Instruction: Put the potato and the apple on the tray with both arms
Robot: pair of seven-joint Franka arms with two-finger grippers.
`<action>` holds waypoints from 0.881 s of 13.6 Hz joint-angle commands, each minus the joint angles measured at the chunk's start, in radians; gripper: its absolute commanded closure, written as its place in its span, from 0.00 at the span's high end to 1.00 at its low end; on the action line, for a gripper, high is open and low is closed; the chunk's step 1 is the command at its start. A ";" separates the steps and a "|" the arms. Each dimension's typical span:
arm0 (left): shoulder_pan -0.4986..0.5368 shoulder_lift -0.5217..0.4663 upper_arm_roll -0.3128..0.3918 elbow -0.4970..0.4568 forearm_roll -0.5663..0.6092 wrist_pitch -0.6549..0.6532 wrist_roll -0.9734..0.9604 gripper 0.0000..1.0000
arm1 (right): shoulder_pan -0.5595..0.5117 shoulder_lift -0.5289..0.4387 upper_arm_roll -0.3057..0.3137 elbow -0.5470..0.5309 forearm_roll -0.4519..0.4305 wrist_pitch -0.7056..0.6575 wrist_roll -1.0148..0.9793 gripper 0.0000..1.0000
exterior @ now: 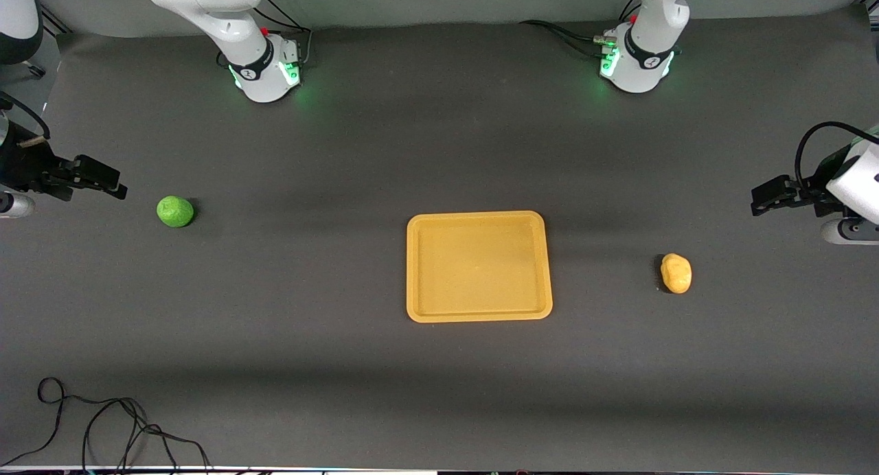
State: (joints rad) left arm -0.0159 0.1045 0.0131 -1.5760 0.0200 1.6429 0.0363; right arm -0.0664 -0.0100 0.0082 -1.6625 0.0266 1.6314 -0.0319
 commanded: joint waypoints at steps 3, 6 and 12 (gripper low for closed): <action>-0.002 -0.015 -0.001 -0.007 0.011 -0.006 -0.016 1.00 | 0.000 0.002 0.004 0.001 -0.017 -0.008 0.020 1.00; -0.007 -0.011 -0.001 -0.007 0.011 0.003 -0.016 0.99 | 0.002 0.007 0.004 0.003 -0.017 -0.007 0.020 1.00; 0.002 -0.011 -0.001 -0.086 0.011 0.089 -0.015 1.00 | -0.004 0.016 0.004 0.007 -0.016 -0.007 0.018 1.00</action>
State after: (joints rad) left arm -0.0156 0.1055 0.0128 -1.5973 0.0201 1.6680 0.0361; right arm -0.0690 0.0038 0.0082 -1.6625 0.0266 1.6307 -0.0319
